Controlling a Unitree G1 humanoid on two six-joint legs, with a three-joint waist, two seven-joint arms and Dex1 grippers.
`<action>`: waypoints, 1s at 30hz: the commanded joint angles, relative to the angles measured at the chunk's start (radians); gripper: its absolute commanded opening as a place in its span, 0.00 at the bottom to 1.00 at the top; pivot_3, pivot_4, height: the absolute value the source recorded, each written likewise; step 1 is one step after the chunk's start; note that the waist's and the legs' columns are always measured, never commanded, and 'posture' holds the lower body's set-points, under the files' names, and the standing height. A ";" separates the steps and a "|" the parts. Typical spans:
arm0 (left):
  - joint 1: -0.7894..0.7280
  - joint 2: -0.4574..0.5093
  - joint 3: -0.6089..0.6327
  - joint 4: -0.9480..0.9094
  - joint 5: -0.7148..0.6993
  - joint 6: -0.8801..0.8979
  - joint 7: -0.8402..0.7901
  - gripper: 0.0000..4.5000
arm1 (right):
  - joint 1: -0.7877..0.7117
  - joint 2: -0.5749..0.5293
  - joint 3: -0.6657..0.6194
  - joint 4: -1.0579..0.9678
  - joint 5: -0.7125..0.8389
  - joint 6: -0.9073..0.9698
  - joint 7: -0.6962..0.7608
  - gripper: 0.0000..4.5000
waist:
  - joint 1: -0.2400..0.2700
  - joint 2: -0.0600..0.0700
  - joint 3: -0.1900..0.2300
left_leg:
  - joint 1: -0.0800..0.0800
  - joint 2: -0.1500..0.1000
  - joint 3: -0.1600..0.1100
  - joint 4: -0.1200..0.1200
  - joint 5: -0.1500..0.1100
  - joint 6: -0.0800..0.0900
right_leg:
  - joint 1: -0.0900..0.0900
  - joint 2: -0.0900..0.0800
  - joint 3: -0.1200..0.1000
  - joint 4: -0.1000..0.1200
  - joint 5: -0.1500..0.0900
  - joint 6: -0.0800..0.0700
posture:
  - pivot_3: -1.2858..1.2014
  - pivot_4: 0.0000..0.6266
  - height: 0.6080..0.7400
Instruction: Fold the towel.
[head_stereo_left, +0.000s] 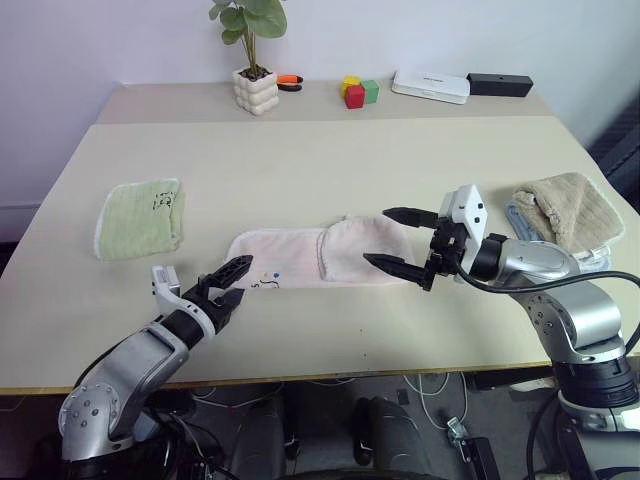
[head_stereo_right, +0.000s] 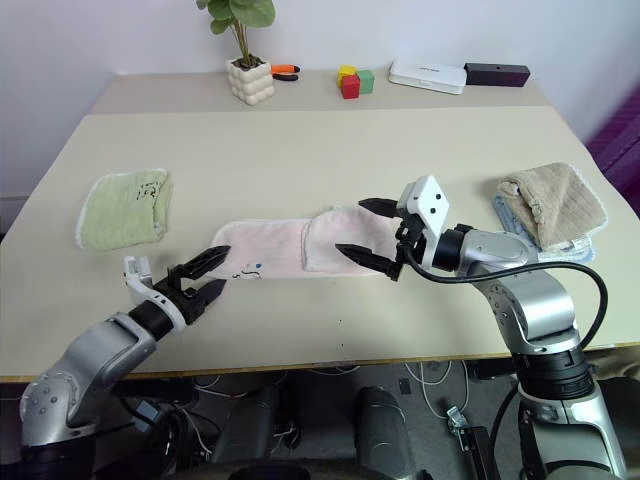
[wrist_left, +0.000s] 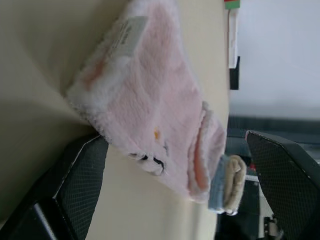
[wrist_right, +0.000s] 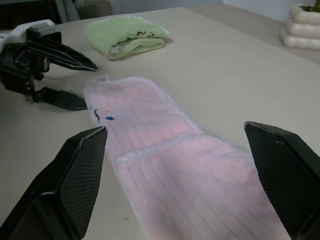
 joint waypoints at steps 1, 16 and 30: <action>-0.045 0.011 0.001 0.060 0.008 -0.015 -0.001 0.88 | 0.008 -0.014 -0.028 -0.012 -0.017 -0.022 -0.013 1.00 | 0.002 0.000 0.000 | 0.000 0.000 0.000 0.000 0.000 0.000 | -0.001 0.000 0.000 0.000 0.000 0.000 | 0.52 0.24 1.00; -0.238 0.152 -0.064 0.080 0.334 0.057 -0.281 0.01 | 0.103 -0.093 -0.124 0.018 -0.038 -0.056 0.005 1.00 | 0.011 -0.001 0.001 | -0.002 -0.001 0.000 0.000 0.000 0.000 | -0.002 0.001 -0.001 0.000 0.000 0.000 | 0.52 0.24 1.00; -0.712 0.151 -0.502 0.263 1.042 0.009 -1.089 0.01 | 0.146 -0.155 -0.214 0.054 -0.064 -0.081 -0.005 1.00 | 0.019 0.000 0.001 | -0.010 -0.001 0.003 -0.002 0.004 -0.001 | -0.006 0.005 -0.002 -0.009 0.004 0.002 | 0.52 0.24 1.00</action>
